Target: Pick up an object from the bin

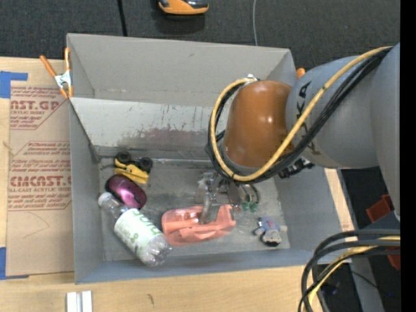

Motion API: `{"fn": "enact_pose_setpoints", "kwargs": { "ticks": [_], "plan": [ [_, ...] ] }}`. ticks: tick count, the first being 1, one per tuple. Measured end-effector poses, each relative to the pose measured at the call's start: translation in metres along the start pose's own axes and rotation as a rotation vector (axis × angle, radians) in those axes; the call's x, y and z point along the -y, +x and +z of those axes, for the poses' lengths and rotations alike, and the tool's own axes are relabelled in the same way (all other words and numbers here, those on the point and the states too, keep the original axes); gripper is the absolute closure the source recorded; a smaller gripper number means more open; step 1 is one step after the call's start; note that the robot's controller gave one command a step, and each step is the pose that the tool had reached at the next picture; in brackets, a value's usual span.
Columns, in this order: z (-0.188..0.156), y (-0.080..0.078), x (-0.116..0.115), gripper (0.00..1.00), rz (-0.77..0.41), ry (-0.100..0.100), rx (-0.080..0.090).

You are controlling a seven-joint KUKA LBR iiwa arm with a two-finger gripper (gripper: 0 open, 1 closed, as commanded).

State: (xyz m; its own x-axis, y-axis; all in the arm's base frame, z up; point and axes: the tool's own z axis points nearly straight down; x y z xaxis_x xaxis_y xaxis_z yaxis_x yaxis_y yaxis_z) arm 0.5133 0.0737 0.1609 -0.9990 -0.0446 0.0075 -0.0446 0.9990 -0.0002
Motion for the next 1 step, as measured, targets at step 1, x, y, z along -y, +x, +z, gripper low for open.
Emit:
{"fn": "enact_pose_setpoints", "kwargs": {
  "ticks": [1],
  "plan": [
    [-0.0477, 0.0128, 0.0022, 1.00, 0.009, 0.000, 0.005]
  ]
}}
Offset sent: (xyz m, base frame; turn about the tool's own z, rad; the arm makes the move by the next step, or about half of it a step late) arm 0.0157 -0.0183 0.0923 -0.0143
